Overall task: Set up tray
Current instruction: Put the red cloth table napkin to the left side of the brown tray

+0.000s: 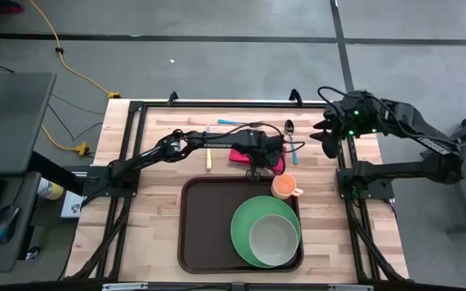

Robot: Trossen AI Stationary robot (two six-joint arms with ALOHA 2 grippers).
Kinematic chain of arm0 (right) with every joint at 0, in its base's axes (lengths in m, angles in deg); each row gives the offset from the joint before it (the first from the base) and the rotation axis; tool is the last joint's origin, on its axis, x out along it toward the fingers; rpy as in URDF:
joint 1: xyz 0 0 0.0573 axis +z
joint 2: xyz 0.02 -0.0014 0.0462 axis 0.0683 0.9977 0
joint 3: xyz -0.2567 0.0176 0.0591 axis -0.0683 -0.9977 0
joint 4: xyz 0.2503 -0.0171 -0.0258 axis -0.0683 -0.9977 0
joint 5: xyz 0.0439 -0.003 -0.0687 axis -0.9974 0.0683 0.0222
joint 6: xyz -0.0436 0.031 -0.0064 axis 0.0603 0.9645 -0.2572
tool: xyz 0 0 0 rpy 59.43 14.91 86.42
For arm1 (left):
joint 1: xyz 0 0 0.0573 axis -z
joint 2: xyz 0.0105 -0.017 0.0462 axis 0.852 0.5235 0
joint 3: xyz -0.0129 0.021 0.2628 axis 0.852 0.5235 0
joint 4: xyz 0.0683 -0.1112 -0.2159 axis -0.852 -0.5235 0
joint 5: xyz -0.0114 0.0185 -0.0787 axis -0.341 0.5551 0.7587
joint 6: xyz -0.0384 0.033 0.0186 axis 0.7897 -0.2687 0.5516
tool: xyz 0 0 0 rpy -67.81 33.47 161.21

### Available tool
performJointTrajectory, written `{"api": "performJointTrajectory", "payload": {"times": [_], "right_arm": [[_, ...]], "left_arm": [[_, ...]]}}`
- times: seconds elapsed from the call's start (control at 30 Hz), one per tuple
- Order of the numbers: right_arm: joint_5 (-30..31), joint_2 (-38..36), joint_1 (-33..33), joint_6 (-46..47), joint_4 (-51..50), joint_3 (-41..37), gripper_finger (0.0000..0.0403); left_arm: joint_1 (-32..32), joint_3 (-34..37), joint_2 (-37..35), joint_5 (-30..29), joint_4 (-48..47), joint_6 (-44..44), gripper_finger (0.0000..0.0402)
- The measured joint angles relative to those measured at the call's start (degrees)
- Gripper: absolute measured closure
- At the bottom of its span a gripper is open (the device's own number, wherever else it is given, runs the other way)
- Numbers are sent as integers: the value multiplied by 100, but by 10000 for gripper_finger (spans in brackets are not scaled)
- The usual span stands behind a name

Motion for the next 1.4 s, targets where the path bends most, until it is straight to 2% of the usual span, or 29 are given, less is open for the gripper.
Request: {"api": "performJointTrajectory", "payload": {"times": [0.13,0.37,0.43,0.97,1.17,1.4], "right_arm": [[129,-138,-1,10,23,0,233],[265,-238,-1,11,34,0,233],[307,-238,-1,-24,62,0,233],[609,-222,-7,-200,161,0,234],[749,-217,-14,-304,241,0,234],[802,-214,-14,-174,287,0,234]], "left_arm": [[-123,-363,-1,-67,-191,1,387],[-442,-219,-610,-675,-460,44,388],[-498,-253,-867,-687,-400,46,388],[-503,-270,-3115,-409,-601,769,388],[-503,-277,-3839,242,-1147,1053,388],[-503,-277,-4547,263,-2031,1098,388]]}}
